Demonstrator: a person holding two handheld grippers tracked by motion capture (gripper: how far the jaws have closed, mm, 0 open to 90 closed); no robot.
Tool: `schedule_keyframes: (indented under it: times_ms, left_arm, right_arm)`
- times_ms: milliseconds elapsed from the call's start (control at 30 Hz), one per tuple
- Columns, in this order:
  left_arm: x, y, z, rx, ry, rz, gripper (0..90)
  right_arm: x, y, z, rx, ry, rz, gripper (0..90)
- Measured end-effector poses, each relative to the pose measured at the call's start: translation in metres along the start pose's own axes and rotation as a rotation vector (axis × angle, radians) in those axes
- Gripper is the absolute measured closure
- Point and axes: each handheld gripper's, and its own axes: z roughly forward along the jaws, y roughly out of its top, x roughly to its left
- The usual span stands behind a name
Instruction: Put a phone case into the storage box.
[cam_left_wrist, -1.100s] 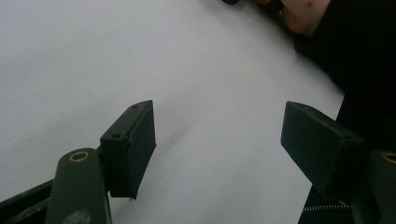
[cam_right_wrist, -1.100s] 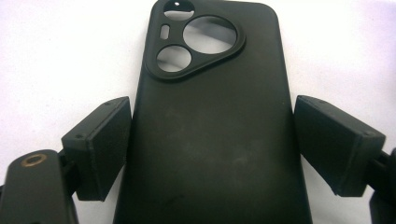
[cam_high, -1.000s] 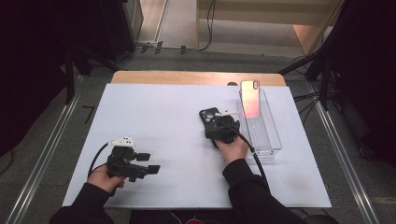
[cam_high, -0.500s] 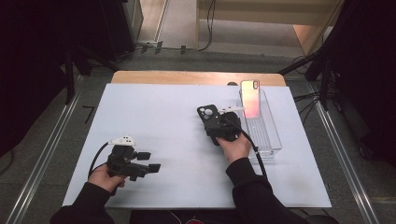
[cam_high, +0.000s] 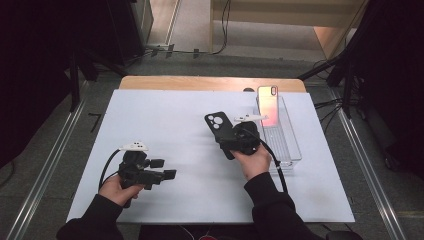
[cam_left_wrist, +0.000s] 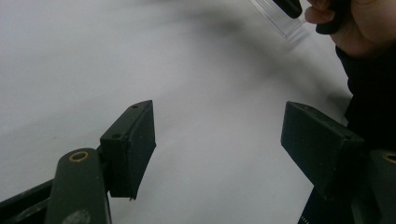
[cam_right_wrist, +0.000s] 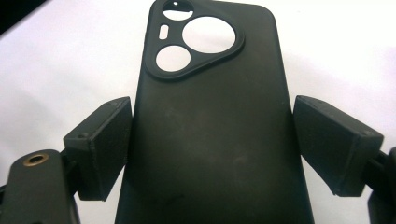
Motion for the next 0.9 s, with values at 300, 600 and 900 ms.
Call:
schedule_keyframes:
  times_ms: [300, 600, 900]
  left_arm:
    - [-0.003, 0.01, 0.003, -0.009, -0.041, -0.023, 22.9]
    - [-0.006, 0.026, 0.007, 0.004, -0.057, -0.076, 23.0]
    - [-0.012, 0.049, 0.013, -0.031, -0.08, -0.086, 23.3]
  right_arm:
    - [0.009, -0.002, -0.017, 0.022, 0.026, -0.023, 13.3]
    - [0.003, -0.011, -0.04, -0.025, 0.05, -0.005, 13.2]
    - [0.015, -0.021, -0.042, -0.049, 0.076, -0.002, 13.1]
